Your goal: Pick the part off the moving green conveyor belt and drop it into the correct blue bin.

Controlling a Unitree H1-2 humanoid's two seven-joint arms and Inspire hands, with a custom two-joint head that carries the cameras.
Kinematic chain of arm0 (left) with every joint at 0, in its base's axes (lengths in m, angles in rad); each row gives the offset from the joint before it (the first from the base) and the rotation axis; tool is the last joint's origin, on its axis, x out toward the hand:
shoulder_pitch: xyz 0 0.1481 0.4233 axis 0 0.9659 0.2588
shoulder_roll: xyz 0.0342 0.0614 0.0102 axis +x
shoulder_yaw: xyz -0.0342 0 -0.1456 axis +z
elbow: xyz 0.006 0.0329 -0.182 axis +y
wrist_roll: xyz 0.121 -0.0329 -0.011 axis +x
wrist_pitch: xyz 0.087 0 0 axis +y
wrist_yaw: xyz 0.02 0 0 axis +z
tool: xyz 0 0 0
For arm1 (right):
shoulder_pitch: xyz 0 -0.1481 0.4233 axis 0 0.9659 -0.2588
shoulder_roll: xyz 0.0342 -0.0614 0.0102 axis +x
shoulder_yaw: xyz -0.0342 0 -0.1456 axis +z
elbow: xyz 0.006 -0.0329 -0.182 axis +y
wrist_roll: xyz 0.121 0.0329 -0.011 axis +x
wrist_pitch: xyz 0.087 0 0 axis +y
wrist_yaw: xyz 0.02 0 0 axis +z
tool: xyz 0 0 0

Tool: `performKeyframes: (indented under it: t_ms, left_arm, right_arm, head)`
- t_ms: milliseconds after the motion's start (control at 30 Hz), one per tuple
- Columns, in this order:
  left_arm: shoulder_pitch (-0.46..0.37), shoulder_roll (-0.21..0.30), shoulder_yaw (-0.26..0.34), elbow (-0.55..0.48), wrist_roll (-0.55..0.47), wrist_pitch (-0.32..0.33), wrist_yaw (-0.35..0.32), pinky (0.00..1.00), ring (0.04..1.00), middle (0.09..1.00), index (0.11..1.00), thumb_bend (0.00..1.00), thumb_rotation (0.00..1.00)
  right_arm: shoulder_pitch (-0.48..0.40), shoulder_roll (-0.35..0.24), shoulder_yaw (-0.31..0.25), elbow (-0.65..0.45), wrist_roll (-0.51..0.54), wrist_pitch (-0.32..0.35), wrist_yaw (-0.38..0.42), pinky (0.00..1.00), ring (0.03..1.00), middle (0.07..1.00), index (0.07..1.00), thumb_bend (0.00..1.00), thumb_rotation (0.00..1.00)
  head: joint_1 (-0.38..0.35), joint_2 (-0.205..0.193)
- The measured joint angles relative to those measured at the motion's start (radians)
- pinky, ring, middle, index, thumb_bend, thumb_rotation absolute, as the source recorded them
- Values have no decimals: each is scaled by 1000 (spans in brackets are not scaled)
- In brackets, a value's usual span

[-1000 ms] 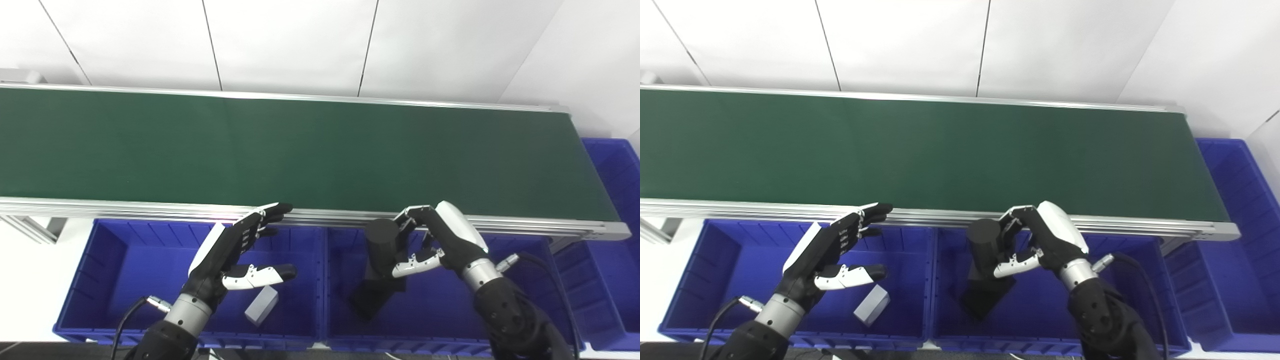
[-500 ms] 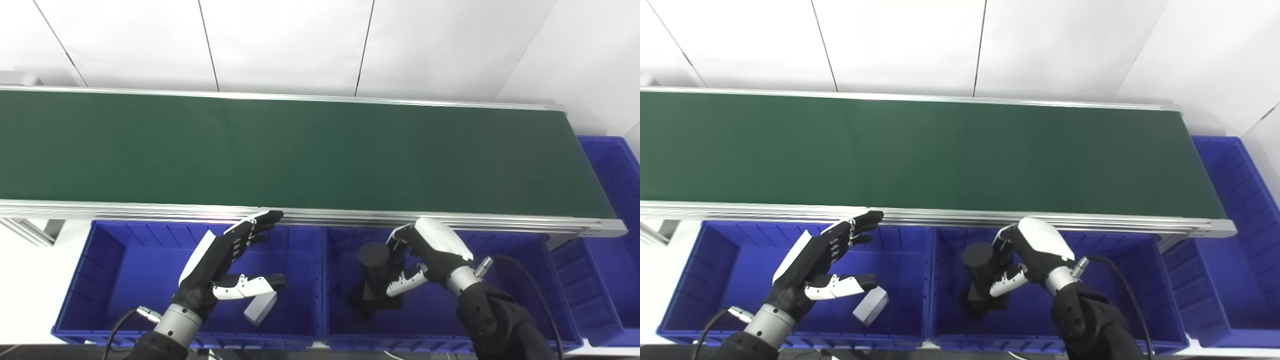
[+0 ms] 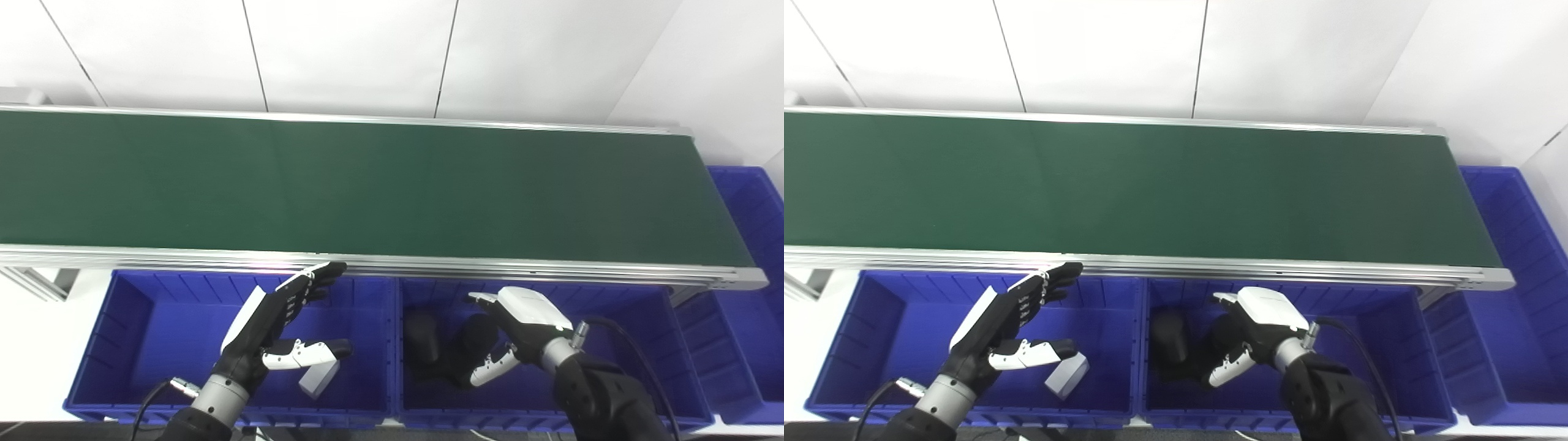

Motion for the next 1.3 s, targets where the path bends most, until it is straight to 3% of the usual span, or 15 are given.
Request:
performKeyframes:
  t_ms: [133, 233, 400, 633, 833, 967, 1133, 1233, 1300]
  left_arm:
    - [3, -2, 0, 18, 3, -9, 1, 879, 903, 896, 844, 873, 452]
    - [7, -3, 1, 18, 3, -18, 1, 870, 910, 910, 857, 877, 457]
    - [17, -7, 3, 28, -15, -36, 2, 872, 940, 941, 879, 888, 469]
    - [23, -14, 5, 62, -20, -76, 3, 873, 948, 944, 886, 905, 469]
    - [29, -46, 26, 124, -26, -161, 40, 862, 929, 923, 895, 910, 467]
    - [28, -54, 35, 150, -26, -204, 46, 865, 919, 918, 900, 902, 466]
    - [28, -64, 47, 158, -27, -225, 48, 865, 913, 912, 898, 906, 462]
    - [27, -68, 52, 169, -28, -238, 52, 858, 908, 910, 896, 910, 461]
    - [27, -68, 53, 178, -29, -238, 53, 855, 909, 912, 898, 902, 453]
  right_arm:
    - [60, 42, -47, -21, 91, -84, -176, 948, 993, 1000, 1000, 848, 450]
    - [126, 112, -100, -58, 222, -130, -275, 852, 986, 1000, 1000, 858, 545]
    - [227, 216, -132, -117, 444, -192, -344, 901, 999, 1000, 1000, 882, 706]
    - [268, 220, -151, -94, 624, -275, -383, 941, 979, 1000, 1000, 918, 804]
    - [275, 246, -166, -44, 694, -337, -439, 928, 950, 977, 1000, 871, 741]
    - [284, 252, -167, -25, 730, -388, -452, 917, 949, 973, 1000, 852, 750]
    - [285, 248, -169, -7, 761, -397, -458, 923, 954, 979, 1000, 841, 761]
    - [283, 241, -172, -4, 790, -397, -456, 921, 950, 980, 1000, 862, 718]
    - [283, 238, -172, -3, 809, -397, -450, 916, 954, 983, 1000, 875, 639]
  head:
    - [28, -12]
    - [38, -24]
    - [67, -43]
    - [103, -80]
    - [112, -115]
    - [118, -129]
    - [120, -138]
    - [123, -146]
    - [124, -133]
